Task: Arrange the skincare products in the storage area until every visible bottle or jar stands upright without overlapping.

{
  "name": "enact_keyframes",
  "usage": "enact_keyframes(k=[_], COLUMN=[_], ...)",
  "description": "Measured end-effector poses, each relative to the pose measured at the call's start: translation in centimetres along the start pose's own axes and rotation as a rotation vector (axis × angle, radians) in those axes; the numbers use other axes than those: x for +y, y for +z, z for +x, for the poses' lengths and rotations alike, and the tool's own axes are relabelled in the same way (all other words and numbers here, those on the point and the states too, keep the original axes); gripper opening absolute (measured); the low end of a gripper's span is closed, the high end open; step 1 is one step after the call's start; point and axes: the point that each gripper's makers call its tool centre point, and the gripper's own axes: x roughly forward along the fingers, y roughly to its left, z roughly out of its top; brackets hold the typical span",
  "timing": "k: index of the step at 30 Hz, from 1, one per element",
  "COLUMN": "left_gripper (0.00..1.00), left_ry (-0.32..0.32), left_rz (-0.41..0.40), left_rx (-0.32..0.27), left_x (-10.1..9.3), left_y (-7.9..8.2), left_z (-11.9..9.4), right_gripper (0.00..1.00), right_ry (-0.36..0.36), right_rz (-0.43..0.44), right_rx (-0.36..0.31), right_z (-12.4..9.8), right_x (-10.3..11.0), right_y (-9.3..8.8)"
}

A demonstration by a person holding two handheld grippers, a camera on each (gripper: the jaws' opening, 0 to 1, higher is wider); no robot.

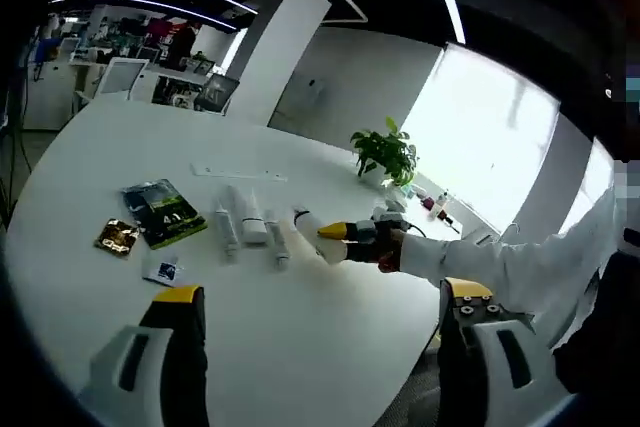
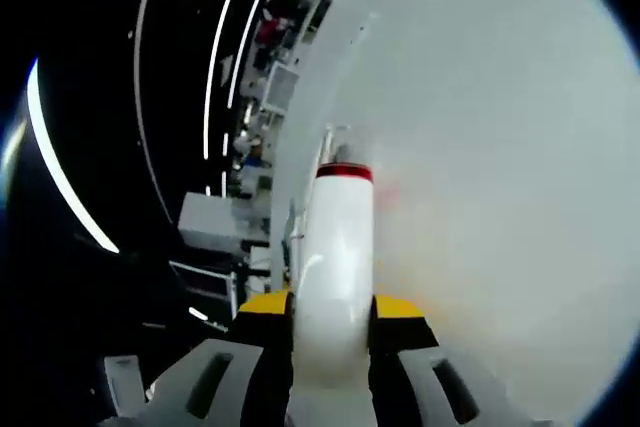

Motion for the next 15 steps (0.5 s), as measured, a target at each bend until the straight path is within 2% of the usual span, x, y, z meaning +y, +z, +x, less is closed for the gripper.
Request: enact_keyframes(k=[3, 8, 11, 15], left_gripper=[0.92, 0.91, 0.90, 0.85], left_ry=[-0.014, -0.032, -0.072, -0.086], left_rz=[-0.049, -0.078, -0.170, -0.239], left_rx=[-0.010, -0.012, -0.032, -0.072], left_x=[0.5, 0.7, 0.4, 0.5], left_y=[0.5, 0.9, 1.7, 2.7], left_z=[1.3, 3.8, 5.6, 7.2], right_gripper=[0.20, 0.20, 0.20, 0.20], right_ry=[0.032, 0.082, 0.118, 0.159], right_rz=[0.009, -0.006, -0.026, -0.053], right_rx=[-0.003, 0.013, 0.028, 0.052], right_z=[-0.2, -0.6, -0.9, -1.3], right_x=[0.4, 1.9, 3.2, 4.8], right_y=[-0.6, -1.9, -2.8, -4.1])
